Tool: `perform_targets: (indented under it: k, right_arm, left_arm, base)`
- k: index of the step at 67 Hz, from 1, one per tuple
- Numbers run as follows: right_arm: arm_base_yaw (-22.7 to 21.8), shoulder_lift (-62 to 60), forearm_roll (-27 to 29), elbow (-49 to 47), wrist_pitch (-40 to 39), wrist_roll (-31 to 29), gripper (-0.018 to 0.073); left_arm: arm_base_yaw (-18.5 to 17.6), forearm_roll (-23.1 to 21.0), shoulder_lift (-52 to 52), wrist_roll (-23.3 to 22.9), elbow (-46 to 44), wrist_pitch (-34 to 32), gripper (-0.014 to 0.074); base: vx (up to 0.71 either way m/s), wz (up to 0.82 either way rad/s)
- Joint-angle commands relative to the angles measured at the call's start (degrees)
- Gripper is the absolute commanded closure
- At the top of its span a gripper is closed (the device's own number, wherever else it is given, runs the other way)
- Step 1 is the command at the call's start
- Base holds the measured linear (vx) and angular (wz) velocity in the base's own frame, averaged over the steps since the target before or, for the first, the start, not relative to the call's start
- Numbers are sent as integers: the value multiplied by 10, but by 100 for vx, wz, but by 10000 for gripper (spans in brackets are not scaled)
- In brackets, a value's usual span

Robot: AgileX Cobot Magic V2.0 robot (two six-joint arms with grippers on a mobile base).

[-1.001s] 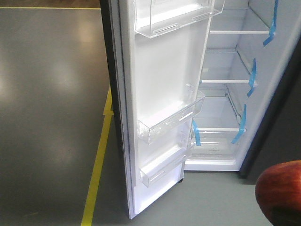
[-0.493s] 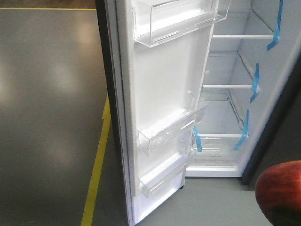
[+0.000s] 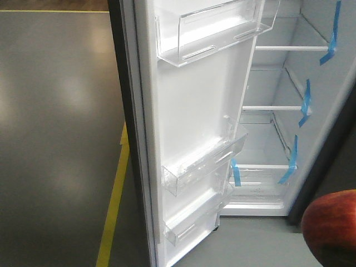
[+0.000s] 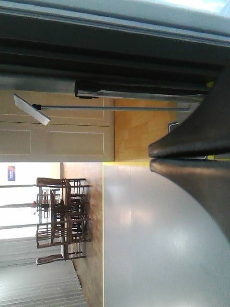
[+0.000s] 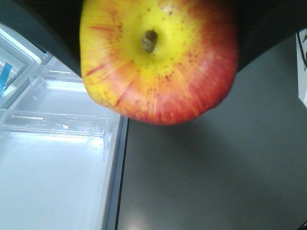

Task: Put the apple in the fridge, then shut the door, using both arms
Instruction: 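Hold the apple in the right gripper in front of the refrigerator door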

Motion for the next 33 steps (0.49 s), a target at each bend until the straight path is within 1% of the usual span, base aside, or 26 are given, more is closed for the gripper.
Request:
perform_targets:
  k: [1,33]
  right_arm:
    - [0,3,11,-15,-39,-1,335]
    - [0,3,11,-15,-39,-1,335]
  left_arm:
    - [0,-3,-8,-5,16,-44,602]
    - [0,-3,-8,-5,16,-44,602]
  base:
    - [8,0]
    - [8,-1]
